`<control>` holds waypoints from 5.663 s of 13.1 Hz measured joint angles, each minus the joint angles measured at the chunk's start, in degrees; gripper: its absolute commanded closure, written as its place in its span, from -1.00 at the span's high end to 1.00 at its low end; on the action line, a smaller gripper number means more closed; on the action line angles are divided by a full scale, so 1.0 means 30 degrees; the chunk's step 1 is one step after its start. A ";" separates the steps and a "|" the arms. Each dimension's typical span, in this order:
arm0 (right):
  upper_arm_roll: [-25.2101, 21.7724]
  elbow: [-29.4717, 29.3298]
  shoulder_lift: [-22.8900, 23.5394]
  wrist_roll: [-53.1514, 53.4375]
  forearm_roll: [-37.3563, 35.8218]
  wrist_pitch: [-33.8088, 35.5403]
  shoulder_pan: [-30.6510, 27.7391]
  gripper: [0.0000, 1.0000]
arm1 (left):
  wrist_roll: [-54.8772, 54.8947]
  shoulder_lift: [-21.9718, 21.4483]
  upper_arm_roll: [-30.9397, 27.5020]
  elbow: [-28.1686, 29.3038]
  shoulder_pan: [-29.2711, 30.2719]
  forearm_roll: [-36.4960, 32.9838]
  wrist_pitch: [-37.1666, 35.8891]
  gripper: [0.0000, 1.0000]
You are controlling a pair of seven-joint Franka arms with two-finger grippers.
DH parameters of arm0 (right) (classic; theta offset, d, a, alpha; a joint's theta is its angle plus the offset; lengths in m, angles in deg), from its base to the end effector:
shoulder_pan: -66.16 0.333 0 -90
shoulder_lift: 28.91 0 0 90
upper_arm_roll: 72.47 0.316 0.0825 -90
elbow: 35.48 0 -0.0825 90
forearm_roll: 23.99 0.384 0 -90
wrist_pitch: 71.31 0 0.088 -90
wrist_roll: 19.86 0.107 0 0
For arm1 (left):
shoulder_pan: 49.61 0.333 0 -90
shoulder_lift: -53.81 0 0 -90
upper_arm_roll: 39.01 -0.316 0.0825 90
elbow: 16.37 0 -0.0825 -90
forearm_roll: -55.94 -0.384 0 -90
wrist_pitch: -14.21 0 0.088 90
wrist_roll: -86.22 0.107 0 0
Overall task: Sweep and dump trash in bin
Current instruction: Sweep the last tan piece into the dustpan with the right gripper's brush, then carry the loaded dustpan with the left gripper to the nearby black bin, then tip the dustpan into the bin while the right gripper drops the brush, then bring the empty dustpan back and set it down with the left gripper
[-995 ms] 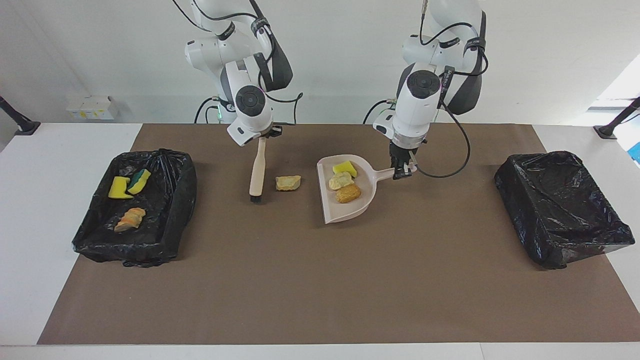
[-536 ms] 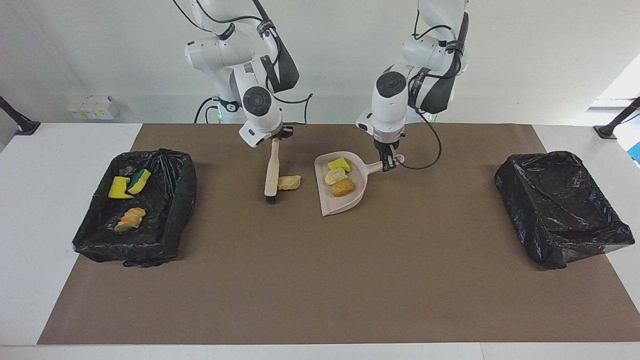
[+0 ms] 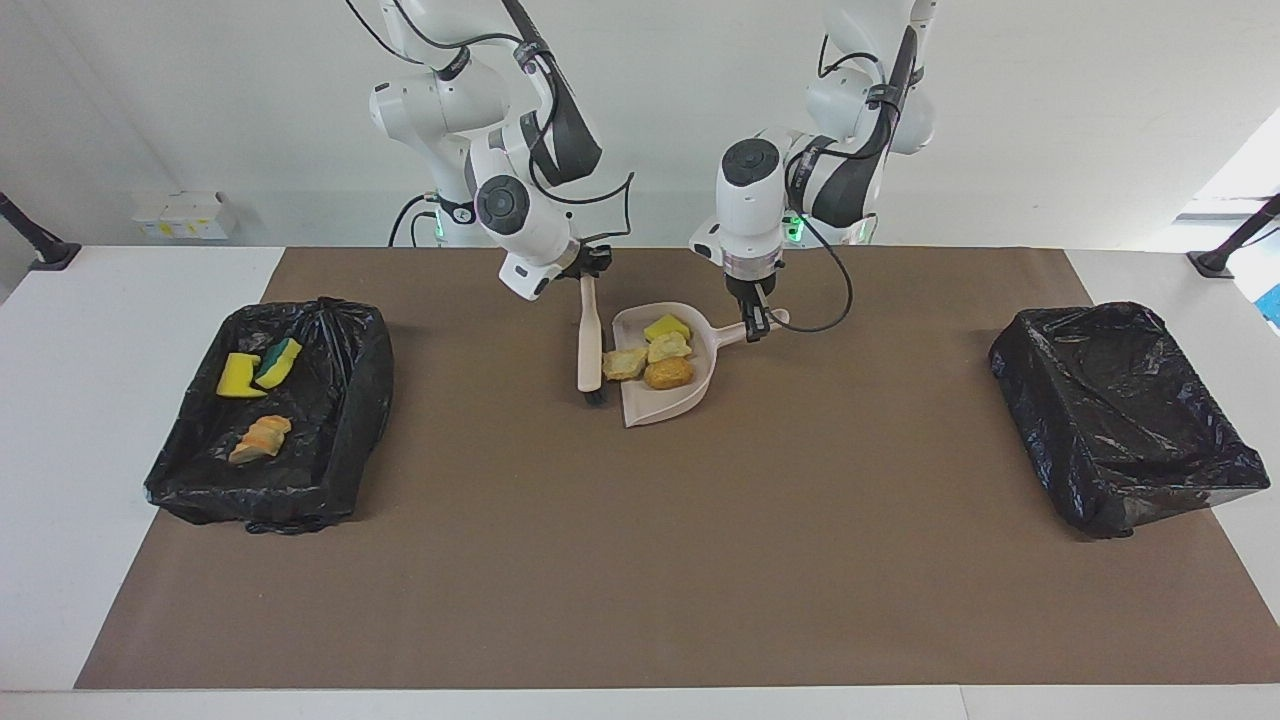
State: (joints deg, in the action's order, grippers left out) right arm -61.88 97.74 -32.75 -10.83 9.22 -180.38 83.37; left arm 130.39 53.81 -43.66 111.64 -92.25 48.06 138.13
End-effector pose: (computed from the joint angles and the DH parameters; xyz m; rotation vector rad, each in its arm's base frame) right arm 0.3913 0.2511 0.3512 -2.7019 -0.0425 0.6702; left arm 0.4102 -0.3135 0.3648 -2.2031 2.0832 0.1171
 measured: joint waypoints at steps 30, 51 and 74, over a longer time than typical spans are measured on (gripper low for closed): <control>0.0095 -0.1490 0.1950 0.9506 -0.3215 -0.1619 0.6979 -1.00 | 2.1254 0.2080 -0.0613 -1.1510 1.8044 0.4287 -0.9184 -1.00; -0.0379 -0.4660 0.2153 0.8277 -0.9140 -0.2160 0.1003 1.00 | 1.8145 0.5158 -0.0079 -1.4300 1.9996 -1.2979 -0.3663 -1.00; -0.5630 -1.3396 -0.0380 -0.1324 -1.2324 0.7680 -0.4694 1.00 | -0.1896 0.0514 0.0202 -1.0391 1.4532 -0.4409 -1.0938 -1.00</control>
State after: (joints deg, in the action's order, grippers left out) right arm -78.77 57.55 -33.89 -14.80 -27.75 -157.34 69.29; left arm 124.70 55.35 -43.05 80.47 -48.65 34.84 105.31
